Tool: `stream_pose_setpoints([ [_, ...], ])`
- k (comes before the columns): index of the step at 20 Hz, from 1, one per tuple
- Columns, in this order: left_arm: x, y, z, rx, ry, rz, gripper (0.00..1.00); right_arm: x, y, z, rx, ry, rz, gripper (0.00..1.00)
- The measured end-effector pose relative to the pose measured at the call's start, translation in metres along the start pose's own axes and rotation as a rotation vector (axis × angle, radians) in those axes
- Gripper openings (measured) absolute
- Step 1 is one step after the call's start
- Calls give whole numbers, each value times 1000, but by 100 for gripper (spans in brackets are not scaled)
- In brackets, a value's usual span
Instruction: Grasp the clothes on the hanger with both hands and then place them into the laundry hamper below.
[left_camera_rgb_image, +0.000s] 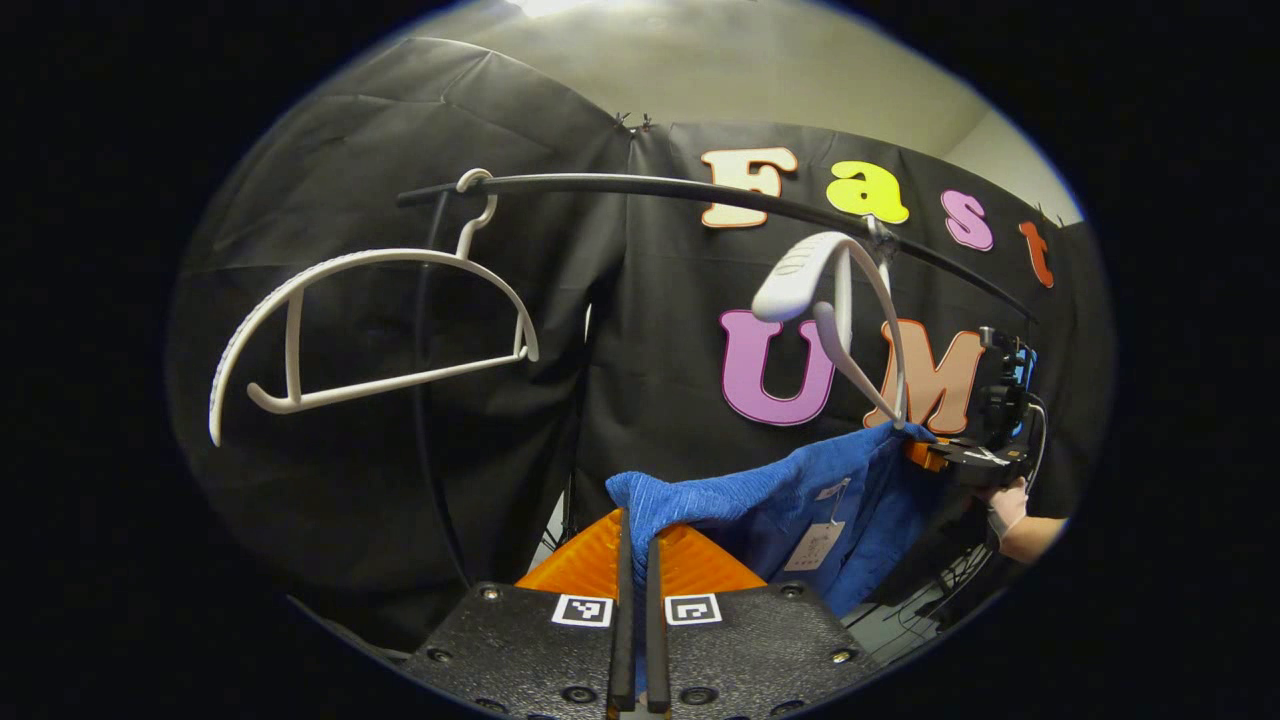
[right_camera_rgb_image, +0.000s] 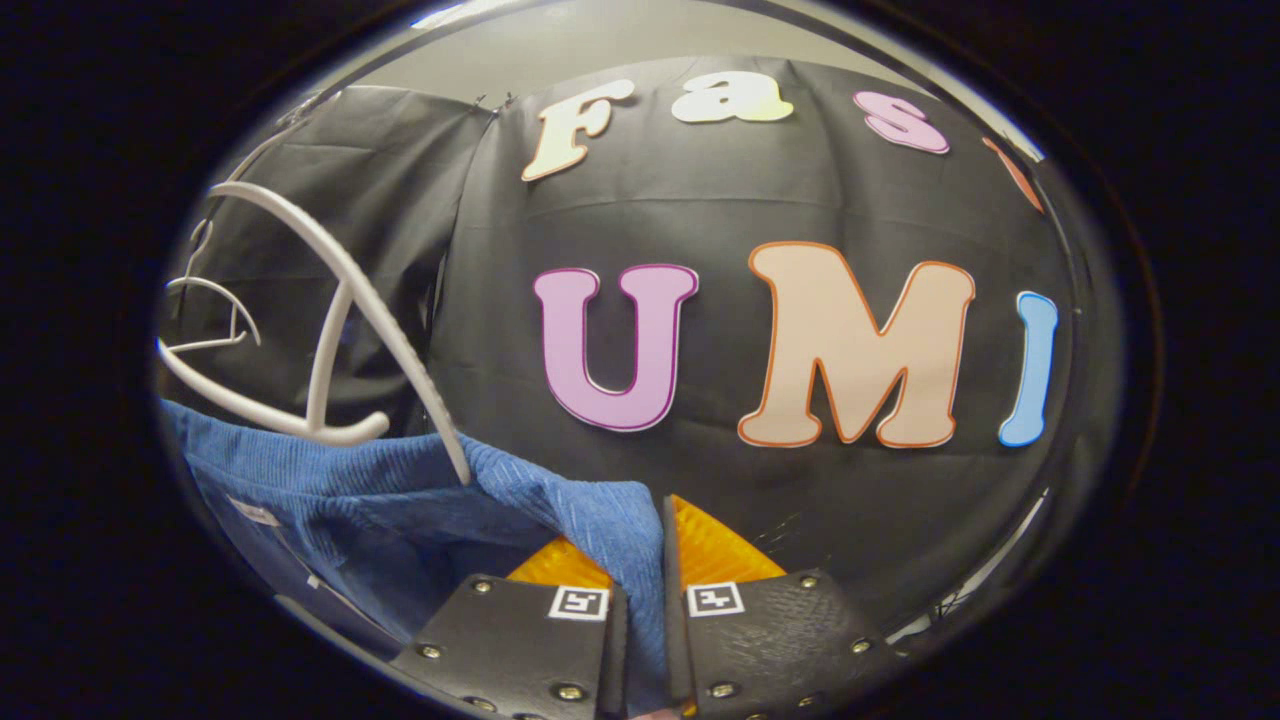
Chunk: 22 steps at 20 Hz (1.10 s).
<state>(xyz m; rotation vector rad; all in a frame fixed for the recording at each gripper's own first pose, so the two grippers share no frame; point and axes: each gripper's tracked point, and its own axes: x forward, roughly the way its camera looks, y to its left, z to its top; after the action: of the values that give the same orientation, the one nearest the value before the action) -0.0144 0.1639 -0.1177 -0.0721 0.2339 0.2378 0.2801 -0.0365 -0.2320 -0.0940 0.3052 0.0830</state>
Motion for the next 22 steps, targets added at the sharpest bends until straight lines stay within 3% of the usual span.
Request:
stream_pose_setpoints([
  [10,-17,-34,-16,107,30,-79,5,-59,-2,-31,-28,47,16,14],
  [22,-9,-139,-31,106,46,-345,6,-123,8,-13,-22,27,66,14],
])
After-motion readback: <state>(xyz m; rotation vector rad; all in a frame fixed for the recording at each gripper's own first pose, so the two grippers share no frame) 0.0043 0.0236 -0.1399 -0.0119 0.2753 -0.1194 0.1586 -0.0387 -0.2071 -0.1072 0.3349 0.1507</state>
